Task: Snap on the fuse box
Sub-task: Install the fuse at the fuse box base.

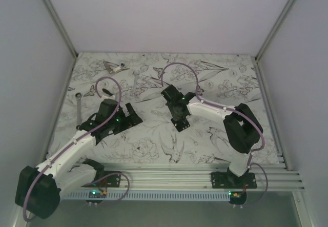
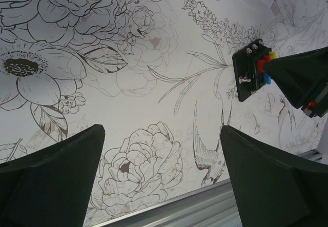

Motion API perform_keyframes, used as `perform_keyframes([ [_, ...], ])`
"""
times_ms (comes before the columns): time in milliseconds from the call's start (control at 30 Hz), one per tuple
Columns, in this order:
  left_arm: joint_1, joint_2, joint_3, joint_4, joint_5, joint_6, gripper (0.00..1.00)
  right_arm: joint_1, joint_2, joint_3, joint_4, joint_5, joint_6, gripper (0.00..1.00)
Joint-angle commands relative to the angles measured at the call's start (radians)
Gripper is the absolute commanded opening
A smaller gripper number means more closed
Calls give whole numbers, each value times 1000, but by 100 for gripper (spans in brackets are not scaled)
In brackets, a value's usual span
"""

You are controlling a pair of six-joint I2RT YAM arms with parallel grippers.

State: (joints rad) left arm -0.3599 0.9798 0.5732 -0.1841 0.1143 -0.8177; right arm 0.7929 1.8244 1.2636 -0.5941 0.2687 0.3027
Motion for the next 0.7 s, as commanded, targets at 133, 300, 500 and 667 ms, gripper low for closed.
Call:
perform_keyframes([
  [133,6,-3,11,-23,8,1,100,14,34,35,2,2,16,20],
  [300,5,-6,10,-25,8,0,100,14,48,35,-8,6,23,11],
  [500,6,-4,10,-24,10,0,100,12,58,16,-12,-9,31,0],
  [667,6,-6,9,-26,15,-1,100,-28,84,-31,1,-82,50,0],
])
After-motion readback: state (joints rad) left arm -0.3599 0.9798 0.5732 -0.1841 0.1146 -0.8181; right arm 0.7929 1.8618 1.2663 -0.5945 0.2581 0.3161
